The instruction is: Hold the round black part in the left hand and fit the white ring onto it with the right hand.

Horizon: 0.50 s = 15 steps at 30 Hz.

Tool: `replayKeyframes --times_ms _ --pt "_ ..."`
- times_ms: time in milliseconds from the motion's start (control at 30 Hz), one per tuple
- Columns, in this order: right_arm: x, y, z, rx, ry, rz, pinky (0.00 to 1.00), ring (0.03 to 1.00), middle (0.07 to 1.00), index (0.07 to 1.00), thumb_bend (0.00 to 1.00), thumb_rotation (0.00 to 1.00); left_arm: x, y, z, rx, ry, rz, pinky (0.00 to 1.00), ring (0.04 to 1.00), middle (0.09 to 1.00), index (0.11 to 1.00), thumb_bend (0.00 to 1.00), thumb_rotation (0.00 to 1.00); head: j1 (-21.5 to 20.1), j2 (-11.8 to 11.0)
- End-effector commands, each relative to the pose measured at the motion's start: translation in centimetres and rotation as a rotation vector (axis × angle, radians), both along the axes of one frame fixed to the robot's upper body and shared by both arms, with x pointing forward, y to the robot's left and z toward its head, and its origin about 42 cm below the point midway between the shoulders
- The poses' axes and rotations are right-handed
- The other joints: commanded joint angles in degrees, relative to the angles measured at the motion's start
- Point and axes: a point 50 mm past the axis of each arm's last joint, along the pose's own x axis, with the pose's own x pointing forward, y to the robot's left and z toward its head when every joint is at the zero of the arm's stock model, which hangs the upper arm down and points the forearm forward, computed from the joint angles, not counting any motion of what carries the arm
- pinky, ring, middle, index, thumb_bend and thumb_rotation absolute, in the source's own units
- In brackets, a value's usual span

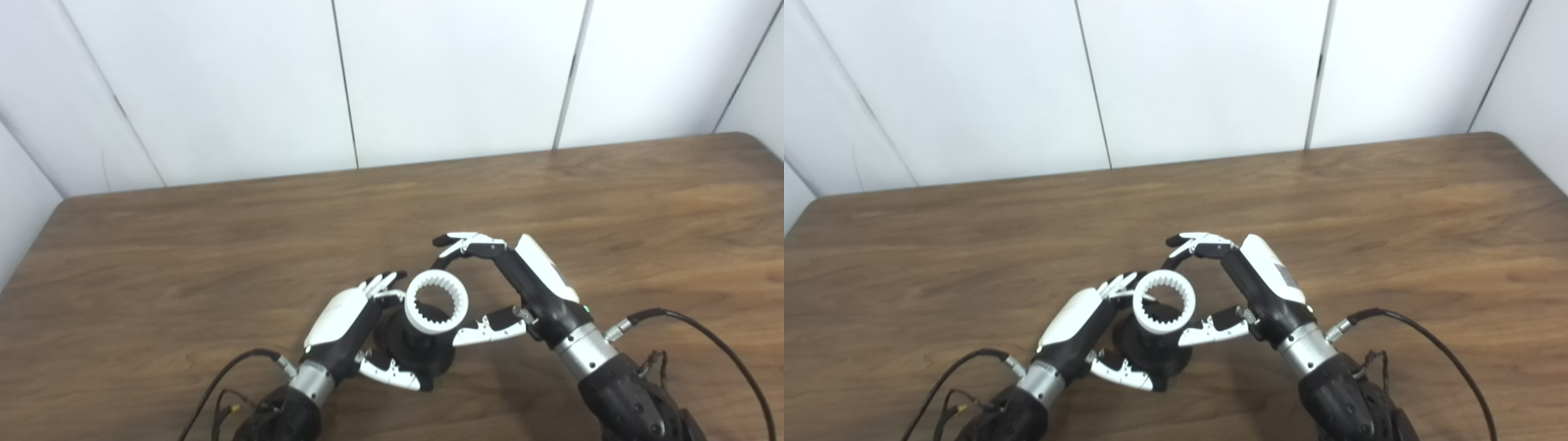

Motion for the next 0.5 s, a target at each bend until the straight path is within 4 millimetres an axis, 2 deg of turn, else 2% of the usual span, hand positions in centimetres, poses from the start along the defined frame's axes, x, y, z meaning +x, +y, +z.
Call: replayKeyframes --times_ms 0,200,467 --pt "0.0 0.6 0.7 0.022 -0.018 0.019 0.77 0.848 0.798 0.482 0.52 0.14 0.4 -0.5 0.5 0.022 -0.013 -0.013 1.0 1.0 0.976 0.591 0.92 0.23 0.21 0.17" --pt "0.2 1.2 -1.0 0.014 0.032 0.021 0.76 0.85 0.794 0.48 0.52 0.14 0.4 -0.7 0.4 0.021 -0.018 -0.013 0.99 1.0 0.973 0.59 0.93 0.23 0.73 0.44" --pt "0.8 1.7 -2.0 0.014 0.059 0.01 0.77 0.853 0.798 0.48 0.52 0.14 0.4 -0.7 0.5 0.017 -0.02 -0.013 0.99 1.0 0.974 0.586 0.93 0.24 0.92 0.54"
